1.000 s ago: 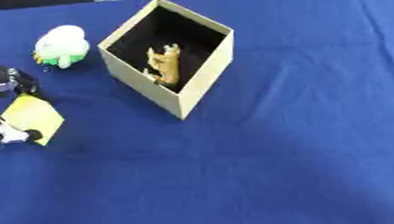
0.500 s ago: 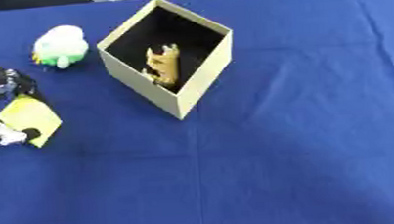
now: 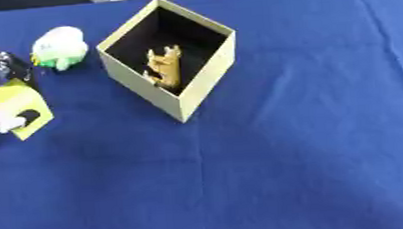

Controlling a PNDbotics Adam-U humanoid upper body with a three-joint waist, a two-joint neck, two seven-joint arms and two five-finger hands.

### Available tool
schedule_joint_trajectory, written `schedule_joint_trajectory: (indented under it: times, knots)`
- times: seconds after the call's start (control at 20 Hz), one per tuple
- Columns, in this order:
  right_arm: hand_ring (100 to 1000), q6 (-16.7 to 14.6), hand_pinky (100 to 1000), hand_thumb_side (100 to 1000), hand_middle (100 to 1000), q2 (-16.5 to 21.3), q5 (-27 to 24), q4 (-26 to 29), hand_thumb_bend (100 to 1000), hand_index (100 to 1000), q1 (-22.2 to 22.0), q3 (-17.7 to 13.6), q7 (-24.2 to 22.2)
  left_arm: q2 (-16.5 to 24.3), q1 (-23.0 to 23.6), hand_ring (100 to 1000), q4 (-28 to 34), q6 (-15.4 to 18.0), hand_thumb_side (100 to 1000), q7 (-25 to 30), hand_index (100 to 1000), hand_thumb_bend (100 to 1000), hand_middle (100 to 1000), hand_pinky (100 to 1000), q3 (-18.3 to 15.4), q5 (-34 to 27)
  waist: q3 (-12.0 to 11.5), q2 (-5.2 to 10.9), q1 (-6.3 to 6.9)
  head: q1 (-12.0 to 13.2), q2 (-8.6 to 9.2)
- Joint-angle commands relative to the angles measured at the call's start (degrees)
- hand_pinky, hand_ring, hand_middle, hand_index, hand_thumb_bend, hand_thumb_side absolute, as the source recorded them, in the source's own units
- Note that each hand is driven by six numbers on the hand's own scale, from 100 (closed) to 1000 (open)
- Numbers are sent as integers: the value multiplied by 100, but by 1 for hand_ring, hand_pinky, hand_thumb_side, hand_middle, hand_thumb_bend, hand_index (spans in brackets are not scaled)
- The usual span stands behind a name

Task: Pick up objects on the table and place them in the box.

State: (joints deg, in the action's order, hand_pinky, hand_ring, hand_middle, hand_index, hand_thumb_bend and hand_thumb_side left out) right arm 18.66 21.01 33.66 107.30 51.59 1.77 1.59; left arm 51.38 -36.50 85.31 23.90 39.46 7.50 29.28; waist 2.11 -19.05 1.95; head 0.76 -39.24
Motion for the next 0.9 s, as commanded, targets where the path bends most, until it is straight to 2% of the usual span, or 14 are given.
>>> schedule_joint_trajectory:
  times: [0.05, 0.35, 0.5, 0.9]
  knots:
    - [984, -14, 930, 701, 760, 74, 19, 97, 100, 928, 86, -56, -5, 190, -147, 589, 161, 459, 340, 479, 627, 111, 536, 654, -107, -114, -12, 143, 0, -33, -8]
    - [986, -16, 931, 698, 760, 71, 37, 104, 100, 927, 77, -66, -6, 102, -428, 554, 289, 443, 300, 567, 633, 100, 542, 620, -94, -340, -9, 144, 11, -65, -6]
    - [987, -23, 932, 695, 760, 61, 48, 112, 100, 926, 80, -59, -16, 8, -677, 546, 347, 454, 256, 610, 637, 100, 545, 607, -53, -430, 10, 149, 26, -58, 19]
    - [988, -50, 933, 691, 759, 7, 79, 149, 100, 924, 99, -25, -74, -403, -1464, 540, 188, 489, 224, 430, 637, 100, 545, 589, 88, -501, 133, 151, 104, -13, 97]
